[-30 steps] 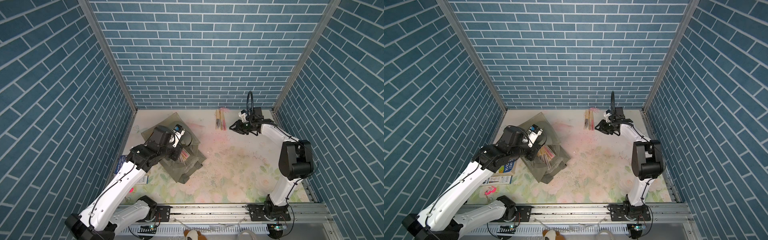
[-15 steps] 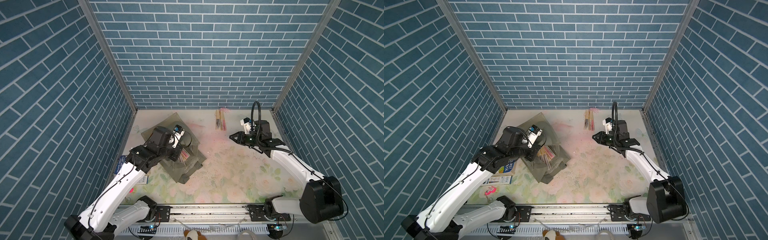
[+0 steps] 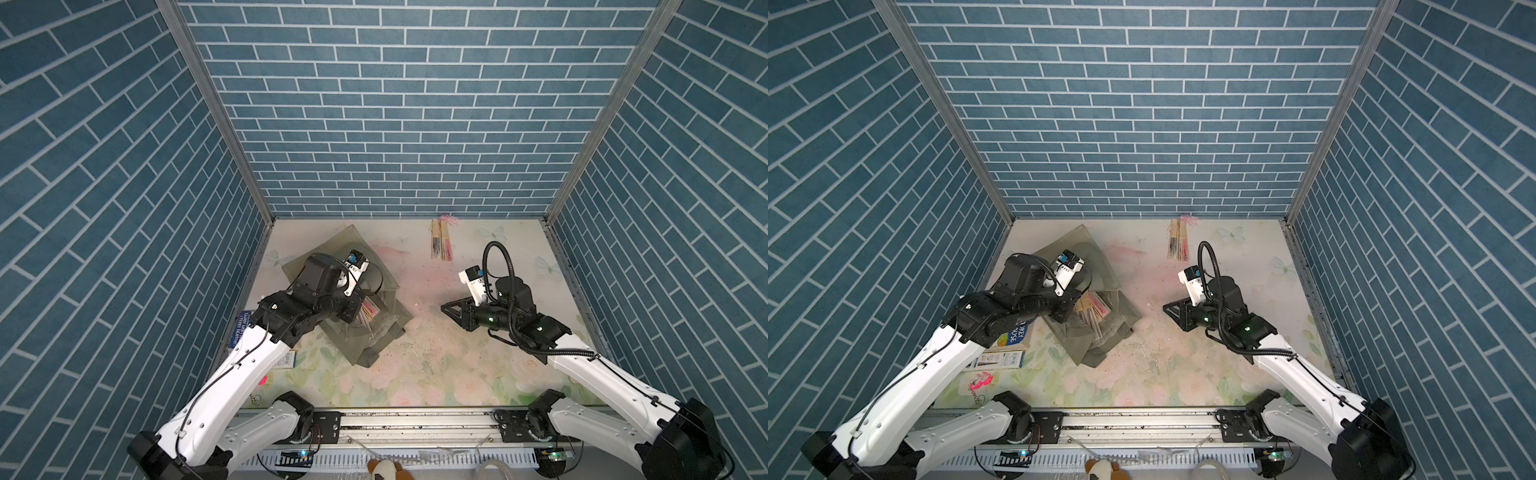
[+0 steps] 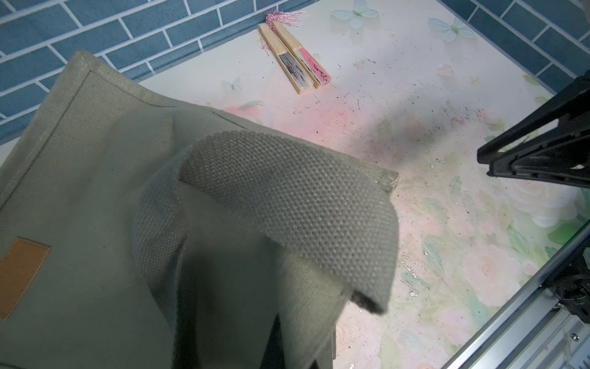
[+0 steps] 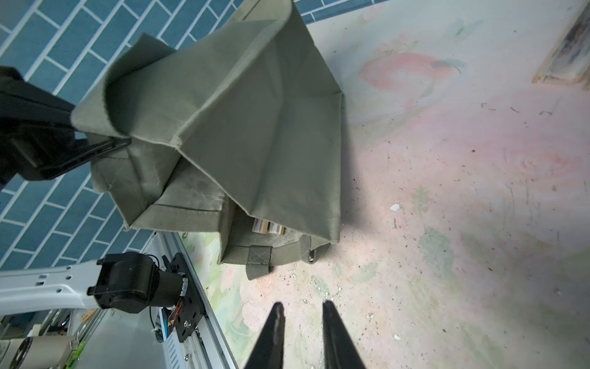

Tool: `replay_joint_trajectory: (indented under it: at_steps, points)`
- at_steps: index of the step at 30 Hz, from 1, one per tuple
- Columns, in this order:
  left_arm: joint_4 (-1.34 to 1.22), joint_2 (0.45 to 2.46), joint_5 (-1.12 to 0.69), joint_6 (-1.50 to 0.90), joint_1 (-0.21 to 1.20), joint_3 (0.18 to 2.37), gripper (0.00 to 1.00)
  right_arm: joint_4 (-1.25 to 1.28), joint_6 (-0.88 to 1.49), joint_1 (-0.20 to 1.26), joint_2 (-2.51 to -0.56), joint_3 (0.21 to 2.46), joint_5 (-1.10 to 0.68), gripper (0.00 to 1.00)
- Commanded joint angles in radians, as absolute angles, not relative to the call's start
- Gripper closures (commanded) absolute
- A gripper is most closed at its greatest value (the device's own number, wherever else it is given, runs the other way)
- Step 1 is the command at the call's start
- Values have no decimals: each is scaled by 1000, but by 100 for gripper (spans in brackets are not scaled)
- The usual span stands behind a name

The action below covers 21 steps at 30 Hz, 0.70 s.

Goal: Take out the folding fans from the tote bags
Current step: Pick up the folding fan from the canvas bag.

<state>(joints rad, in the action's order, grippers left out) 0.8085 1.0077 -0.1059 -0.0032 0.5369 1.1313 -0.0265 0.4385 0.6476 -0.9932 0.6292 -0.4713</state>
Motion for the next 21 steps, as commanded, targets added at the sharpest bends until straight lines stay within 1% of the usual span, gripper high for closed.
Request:
replay_joint_trajectory:
  at_steps: [1, 7, 14, 17, 21]
  points:
    - [789, 994, -89, 4, 532, 1116, 100, 69, 338, 706, -985, 585, -446, 77]
    - [789, 994, -90, 3, 532, 1117, 100, 125, 202, 842, -1047, 575, -386, 79]
    - [788, 996, -99, 2, 533, 1117, 100, 200, -29, 1022, -1170, 573, -274, 79]
    - [787, 999, -100, 2, 532, 1118, 100, 302, -118, 1080, -1199, 541, -259, 79]
    - [789, 998, -102, 2, 533, 1118, 100, 437, -151, 1122, -1247, 514, -246, 79]
